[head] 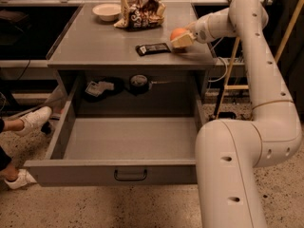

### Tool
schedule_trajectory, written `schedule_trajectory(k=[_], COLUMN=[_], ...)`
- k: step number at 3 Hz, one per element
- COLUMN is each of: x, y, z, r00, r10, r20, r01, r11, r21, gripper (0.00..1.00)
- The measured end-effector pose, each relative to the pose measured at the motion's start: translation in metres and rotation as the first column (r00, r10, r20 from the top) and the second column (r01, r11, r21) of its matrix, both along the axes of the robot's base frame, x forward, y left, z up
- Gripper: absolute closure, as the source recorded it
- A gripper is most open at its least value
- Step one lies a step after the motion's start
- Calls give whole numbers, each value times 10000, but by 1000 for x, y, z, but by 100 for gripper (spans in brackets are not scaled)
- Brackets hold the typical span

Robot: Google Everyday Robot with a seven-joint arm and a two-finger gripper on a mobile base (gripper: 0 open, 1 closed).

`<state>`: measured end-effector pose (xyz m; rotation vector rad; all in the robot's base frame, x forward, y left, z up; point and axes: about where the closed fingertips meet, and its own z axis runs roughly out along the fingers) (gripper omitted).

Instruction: Place orange into top drawer

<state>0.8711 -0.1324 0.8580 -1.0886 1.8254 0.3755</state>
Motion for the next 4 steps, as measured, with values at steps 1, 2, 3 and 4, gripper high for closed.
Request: schedule_trajectory(k=[1,2,3,4], x=[-5,-6,-44,-44], y=[6,6,2,2], z=[-7,-5,-7,-7], r00=[9994,9994,9880,9879], r10=[231,233,1097,1098], r20=[-267,-266,-1090,-1092], r01=[-232,-234,-1066,-1067], r11=[9997,9997,9937,9937], r21=[-24,-23,335,334], gripper=[100,100,100,100])
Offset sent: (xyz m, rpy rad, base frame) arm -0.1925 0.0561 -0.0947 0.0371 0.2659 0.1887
